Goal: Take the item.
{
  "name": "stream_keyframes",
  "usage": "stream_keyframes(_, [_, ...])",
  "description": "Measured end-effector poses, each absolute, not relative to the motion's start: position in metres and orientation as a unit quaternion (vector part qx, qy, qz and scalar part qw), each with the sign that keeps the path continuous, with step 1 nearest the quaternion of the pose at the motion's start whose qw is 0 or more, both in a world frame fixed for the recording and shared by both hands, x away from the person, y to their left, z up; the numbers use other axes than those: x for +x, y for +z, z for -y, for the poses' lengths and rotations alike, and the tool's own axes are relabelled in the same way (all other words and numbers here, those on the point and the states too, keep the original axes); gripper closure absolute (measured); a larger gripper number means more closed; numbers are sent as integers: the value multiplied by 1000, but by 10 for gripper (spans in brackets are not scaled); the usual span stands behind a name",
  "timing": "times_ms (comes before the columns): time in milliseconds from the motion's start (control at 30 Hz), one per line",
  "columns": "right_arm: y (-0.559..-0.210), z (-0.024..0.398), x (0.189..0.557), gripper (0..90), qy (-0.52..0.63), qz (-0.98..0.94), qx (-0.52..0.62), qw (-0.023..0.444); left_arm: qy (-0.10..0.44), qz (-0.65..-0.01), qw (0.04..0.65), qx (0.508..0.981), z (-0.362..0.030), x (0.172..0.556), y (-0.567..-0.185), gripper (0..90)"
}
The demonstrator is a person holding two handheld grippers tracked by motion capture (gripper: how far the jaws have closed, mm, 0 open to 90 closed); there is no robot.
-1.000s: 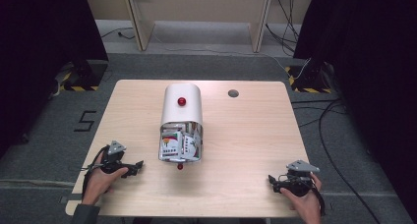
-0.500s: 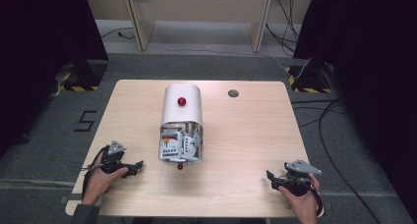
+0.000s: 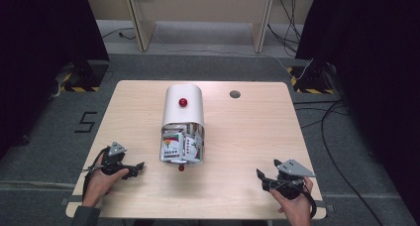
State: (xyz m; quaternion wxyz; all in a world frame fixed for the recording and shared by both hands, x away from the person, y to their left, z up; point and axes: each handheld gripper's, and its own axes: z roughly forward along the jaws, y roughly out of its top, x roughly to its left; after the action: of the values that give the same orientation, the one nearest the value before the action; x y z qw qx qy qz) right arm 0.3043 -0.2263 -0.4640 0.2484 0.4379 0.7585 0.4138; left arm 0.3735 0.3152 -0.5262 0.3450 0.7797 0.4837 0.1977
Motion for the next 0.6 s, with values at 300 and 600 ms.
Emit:
stream_keyframes(300, [-457, 212, 302, 299, 422, -762, 424, 249, 201, -491, 343, 776, -316, 374, -526, 0])
stream_keyframes(600, [-438, 189, 298, 315, 455, -757, 399, 246, 201, -490, 343, 776, -316, 374, -526, 0])
